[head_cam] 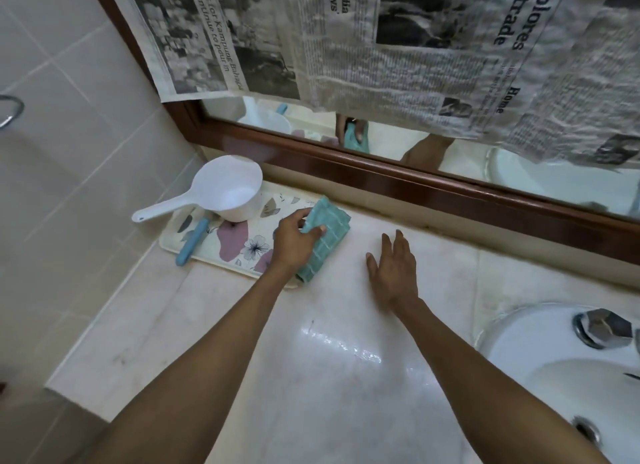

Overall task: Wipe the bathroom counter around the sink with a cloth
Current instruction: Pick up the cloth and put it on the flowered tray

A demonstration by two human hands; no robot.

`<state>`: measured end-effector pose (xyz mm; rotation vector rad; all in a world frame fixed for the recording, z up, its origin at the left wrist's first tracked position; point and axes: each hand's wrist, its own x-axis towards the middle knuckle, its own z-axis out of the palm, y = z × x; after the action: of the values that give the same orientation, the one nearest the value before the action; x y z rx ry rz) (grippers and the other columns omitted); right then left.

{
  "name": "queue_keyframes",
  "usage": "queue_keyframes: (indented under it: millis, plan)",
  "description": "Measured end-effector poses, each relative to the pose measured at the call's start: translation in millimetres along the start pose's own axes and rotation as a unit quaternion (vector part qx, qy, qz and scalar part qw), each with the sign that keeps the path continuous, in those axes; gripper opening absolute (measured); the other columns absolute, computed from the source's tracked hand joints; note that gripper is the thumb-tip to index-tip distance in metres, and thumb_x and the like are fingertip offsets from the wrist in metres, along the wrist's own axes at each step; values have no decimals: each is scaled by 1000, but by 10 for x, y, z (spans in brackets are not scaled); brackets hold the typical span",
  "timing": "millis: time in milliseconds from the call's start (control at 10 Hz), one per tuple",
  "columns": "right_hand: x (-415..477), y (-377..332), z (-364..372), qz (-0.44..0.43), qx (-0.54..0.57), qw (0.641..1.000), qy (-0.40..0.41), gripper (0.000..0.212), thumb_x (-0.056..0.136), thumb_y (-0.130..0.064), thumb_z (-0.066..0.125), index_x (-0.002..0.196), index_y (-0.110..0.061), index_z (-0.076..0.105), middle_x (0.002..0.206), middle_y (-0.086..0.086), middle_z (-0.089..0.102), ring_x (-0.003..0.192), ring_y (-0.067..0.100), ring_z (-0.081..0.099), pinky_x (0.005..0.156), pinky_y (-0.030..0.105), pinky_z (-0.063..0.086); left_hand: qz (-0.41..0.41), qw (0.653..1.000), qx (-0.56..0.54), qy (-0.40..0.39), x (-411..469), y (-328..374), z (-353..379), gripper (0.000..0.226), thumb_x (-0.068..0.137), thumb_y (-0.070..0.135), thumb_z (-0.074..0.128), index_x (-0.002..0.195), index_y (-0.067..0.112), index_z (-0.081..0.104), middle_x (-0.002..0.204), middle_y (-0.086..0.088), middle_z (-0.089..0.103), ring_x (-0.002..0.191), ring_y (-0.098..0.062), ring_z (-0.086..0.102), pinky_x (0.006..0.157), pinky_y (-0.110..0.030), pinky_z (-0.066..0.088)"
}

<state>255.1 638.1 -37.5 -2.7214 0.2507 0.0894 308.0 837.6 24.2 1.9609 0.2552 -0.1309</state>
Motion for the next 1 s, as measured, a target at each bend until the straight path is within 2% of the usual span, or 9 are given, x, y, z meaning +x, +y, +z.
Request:
queue_keyframes:
  millis: [100, 200, 300, 400, 500, 600, 800, 900, 1000]
  plan:
    - [42, -242, 144, 0, 0, 1000, 0, 59, 102, -42, 35, 150, -9, 29, 161, 19, 16, 148, 35, 16, 119, 45, 18, -39, 997, -59, 4, 180, -74, -269, 39, 89, 20, 76, 126, 14, 65, 114, -2, 72, 92, -21, 71, 76, -31, 58]
    - [40, -445, 356, 2, -4, 1000, -5, 61, 103, -45, 31, 152, -10, 27, 162, 18, 13, 149, 35, 13, 120, 47, 14, -71, 995, -70, -1, 307, -311, -462, 38, 89, 19, 76, 126, 17, 65, 110, -1, 71, 85, -15, 69, 72, -29, 57]
    - [-1, -526, 572, 16, -25, 999, -20, 65, 103, -49, 22, 156, -13, 13, 165, 13, 0, 152, 30, -2, 122, 48, 1, -77, 997, -15, -17, 386, -576, -567, 33, 90, 22, 75, 120, 13, 67, 108, -4, 73, 93, -23, 72, 78, -35, 59]
    - [-28, -525, 680, 20, -35, 999, 1, 67, 102, -52, 19, 157, -15, 8, 165, 10, -5, 152, 27, -7, 122, 48, -2, -42, 992, 115, -19, 462, -678, -641, 38, 91, 26, 72, 124, 7, 66, 112, -10, 72, 99, -27, 68, 82, -31, 53]
    - [-33, -520, 714, 22, -40, 999, 23, 67, 101, -54, 18, 157, -16, 9, 165, 9, -3, 152, 24, -6, 122, 48, -1, -18, 983, 183, -23, 510, -698, -676, 46, 89, 32, 72, 129, 12, 62, 119, -10, 72, 109, -32, 66, 91, -38, 53]
    - [-31, -535, 733, 25, -49, 998, 30, 68, 101, -54, 17, 157, -16, 11, 165, 9, 0, 152, 24, -4, 123, 48, 1, 1, 978, 205, -37, 531, -686, -639, 49, 90, 31, 72, 135, 17, 58, 123, -7, 70, 114, -30, 64, 93, -36, 50]
    - [-31, -519, 756, 28, -50, 998, 36, 68, 100, -56, 17, 157, -19, 12, 165, 6, 0, 152, 22, -3, 123, 46, 2, -67, 995, 1, -75, 594, -703, -579, 39, 85, 20, 79, 121, 14, 65, 111, -8, 73, 100, -27, 70, 90, -46, 58]
    - [-27, -510, 767, 29, -48, 998, 41, 68, 100, -56, 17, 156, -19, 13, 165, 6, 2, 152, 22, -3, 123, 46, 2, 1, 979, 192, -62, 555, -760, -656, 51, 84, 33, 78, 128, 14, 60, 117, -7, 70, 105, -28, 67, 89, -43, 56]
    - [-28, -507, 769, 31, -49, 998, 40, 68, 100, -57, 17, 156, -19, 13, 166, 6, 2, 152, 22, -3, 123, 46, 3, 90, 923, 373, -15, 476, -798, -668, 63, 86, 41, 73, 137, 13, 49, 129, -12, 52, 118, -32, 54, 90, -45, 50]
